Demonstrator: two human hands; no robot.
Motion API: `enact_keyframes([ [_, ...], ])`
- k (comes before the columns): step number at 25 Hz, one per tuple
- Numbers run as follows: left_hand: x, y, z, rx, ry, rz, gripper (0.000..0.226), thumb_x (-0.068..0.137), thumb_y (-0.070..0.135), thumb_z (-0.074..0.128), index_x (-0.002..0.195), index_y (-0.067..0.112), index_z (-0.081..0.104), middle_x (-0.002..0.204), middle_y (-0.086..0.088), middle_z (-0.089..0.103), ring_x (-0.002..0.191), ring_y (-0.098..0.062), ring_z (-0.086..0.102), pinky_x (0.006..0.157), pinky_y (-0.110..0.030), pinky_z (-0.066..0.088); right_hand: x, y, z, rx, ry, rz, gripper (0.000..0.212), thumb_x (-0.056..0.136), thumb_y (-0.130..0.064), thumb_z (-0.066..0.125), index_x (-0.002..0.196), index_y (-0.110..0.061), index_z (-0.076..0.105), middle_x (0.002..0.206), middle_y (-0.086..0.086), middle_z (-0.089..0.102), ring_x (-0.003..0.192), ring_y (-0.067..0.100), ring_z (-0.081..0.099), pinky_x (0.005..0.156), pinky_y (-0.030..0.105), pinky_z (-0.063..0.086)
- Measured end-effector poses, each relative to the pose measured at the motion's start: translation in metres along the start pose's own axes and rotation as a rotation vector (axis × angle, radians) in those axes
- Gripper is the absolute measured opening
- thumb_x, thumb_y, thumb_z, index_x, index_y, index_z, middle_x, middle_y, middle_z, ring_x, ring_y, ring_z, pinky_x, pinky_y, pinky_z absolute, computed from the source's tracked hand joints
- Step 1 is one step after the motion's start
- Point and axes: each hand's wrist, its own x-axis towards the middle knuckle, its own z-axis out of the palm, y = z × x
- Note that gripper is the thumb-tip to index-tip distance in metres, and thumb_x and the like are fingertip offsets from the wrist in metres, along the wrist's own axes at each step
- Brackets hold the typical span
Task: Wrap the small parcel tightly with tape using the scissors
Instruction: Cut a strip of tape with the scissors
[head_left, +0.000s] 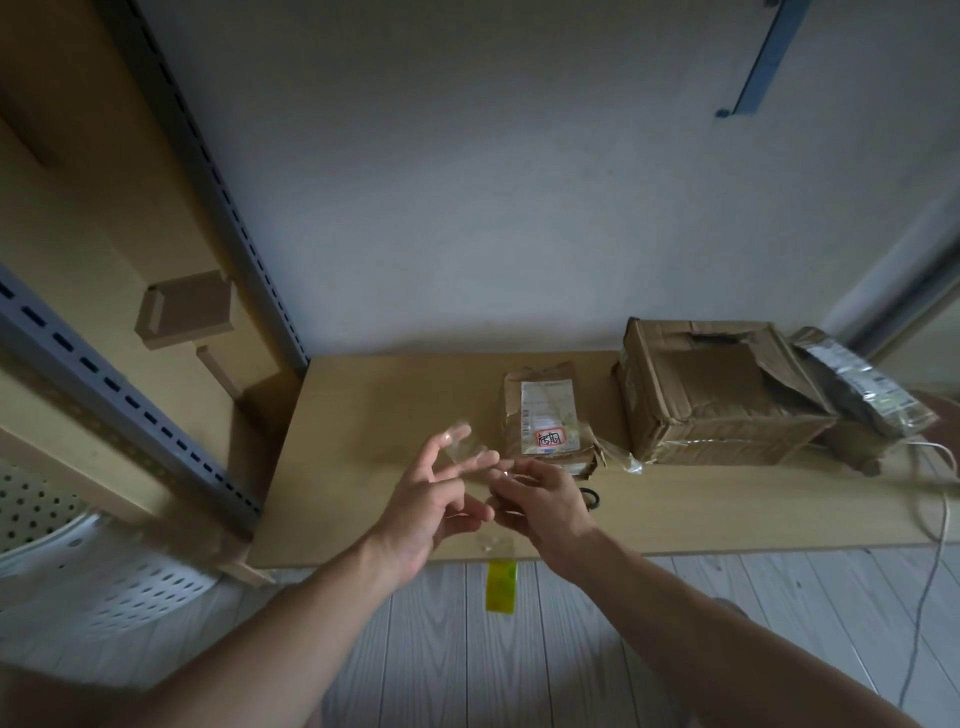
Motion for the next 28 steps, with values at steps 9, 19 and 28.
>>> enact_keyframes([
  [9,0.019,-0.001,0.039,0.021,0.218,0.077,0.027,0.091,0.018,0.071,0.117,0.02,0.062,0.111,-0.002,0.075,0.042,-0.015,0.046,0.046,-0.019,0.04,-0.021,-0.009,-0.004,0.028,0.281,-0.11,0.012,0.087,-0.008,0.075,0.078,-0.006,0.068,0.061,0.005,0.062,0.048,0.011,0.051,0.05,0.025,0.044],
  [19,0.071,0.015,0.067,0.225,0.223,0.111,0.011,0.087,0.015,0.074,0.095,0.007,0.072,0.064,0.007,0.065,0.048,-0.003,0.048,0.046,-0.018,0.039,-0.026,-0.023,-0.048,0.042,0.334,-0.13,0.017,0.091,-0.016,0.072,0.077,-0.012,0.063,0.061,0.002,0.056,0.048,0.011,0.05,0.047,0.025,0.04],
  [28,0.118,-0.004,0.082,0.575,0.321,0.094,0.078,0.068,0.048,0.082,0.132,0.03,0.042,0.129,-0.008,0.041,0.118,-0.024,0.044,0.1,-0.044,0.041,0.002,-0.058,-0.107,0.079,0.293,-0.292,0.012,0.087,-0.003,0.07,0.088,-0.015,0.068,0.083,0.005,0.068,0.08,0.019,0.063,0.069,0.03,0.049],
])
